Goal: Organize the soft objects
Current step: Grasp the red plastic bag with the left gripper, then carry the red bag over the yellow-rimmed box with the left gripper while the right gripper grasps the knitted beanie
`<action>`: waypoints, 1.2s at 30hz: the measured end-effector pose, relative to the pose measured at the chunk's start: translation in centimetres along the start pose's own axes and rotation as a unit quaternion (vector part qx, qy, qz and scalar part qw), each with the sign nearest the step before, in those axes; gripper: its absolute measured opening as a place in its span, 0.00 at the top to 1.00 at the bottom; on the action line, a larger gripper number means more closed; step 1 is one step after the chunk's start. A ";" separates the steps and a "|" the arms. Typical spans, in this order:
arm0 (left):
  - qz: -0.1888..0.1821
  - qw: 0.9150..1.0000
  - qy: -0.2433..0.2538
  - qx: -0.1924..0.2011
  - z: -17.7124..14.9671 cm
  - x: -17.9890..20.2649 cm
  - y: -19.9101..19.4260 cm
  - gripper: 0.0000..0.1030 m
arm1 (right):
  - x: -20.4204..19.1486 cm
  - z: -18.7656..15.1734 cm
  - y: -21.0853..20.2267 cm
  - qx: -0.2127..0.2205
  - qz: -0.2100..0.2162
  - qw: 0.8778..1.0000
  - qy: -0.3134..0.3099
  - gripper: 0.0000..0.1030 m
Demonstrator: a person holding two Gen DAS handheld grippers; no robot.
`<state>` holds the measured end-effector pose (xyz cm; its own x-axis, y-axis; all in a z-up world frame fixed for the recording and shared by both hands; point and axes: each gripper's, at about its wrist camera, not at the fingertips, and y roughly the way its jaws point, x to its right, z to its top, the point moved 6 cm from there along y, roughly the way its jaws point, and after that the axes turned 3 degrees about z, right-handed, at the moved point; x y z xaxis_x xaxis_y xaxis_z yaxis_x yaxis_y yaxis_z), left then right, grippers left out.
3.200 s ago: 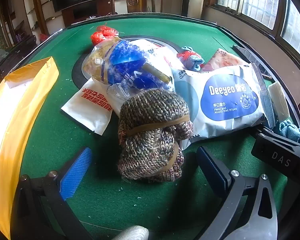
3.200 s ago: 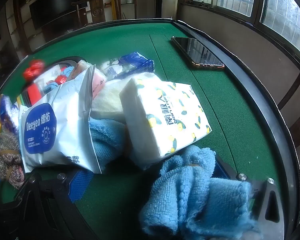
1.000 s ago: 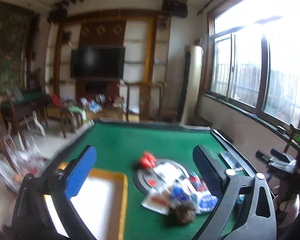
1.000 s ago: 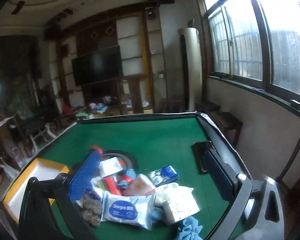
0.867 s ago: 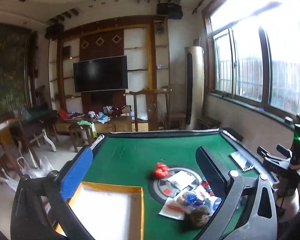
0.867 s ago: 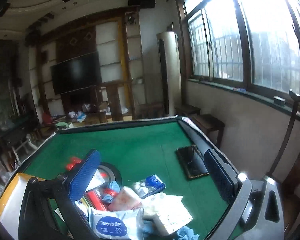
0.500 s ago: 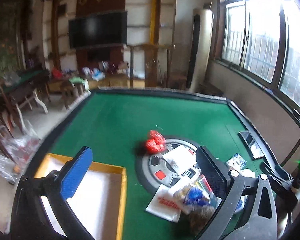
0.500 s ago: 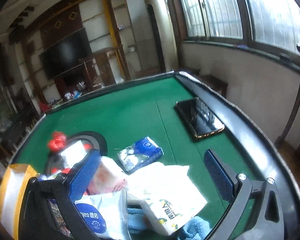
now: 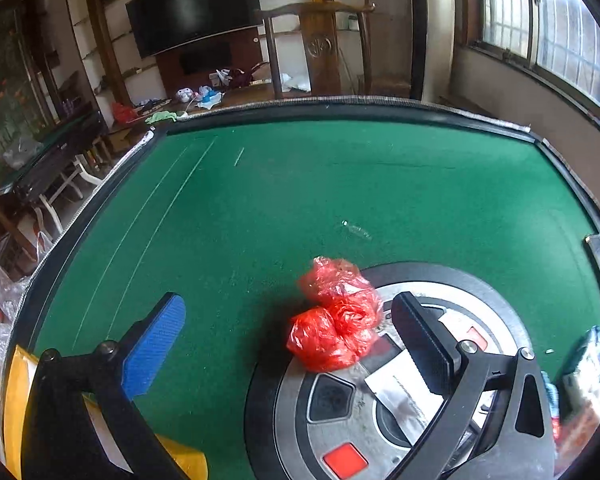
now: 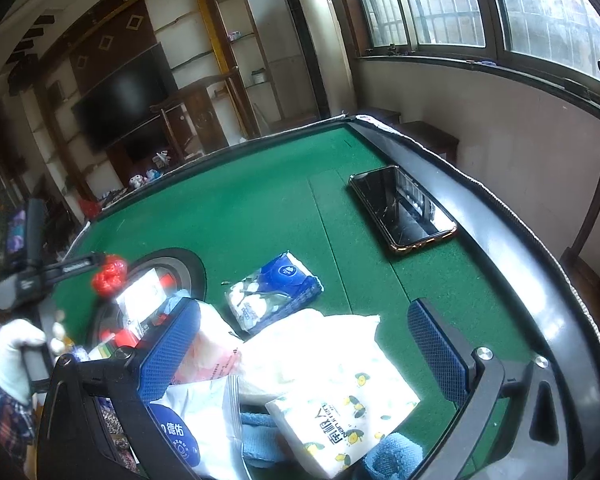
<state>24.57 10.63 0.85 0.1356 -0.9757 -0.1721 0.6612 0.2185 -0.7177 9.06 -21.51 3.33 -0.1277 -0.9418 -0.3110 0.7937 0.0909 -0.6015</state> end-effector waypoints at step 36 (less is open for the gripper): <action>-0.123 0.978 -0.158 0.067 -14.3 -17.5 -23.1 0.67 | -11.8 -5.3 -5.1 -0.058 0.146 0.980 -0.124 0.01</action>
<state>-3.65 22.86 10.77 0.1673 -0.9597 0.2259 0.7907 -0.0062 -0.6122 3.38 -9.12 6.22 0.2537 -0.9186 -0.3031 0.6999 0.3906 -0.5980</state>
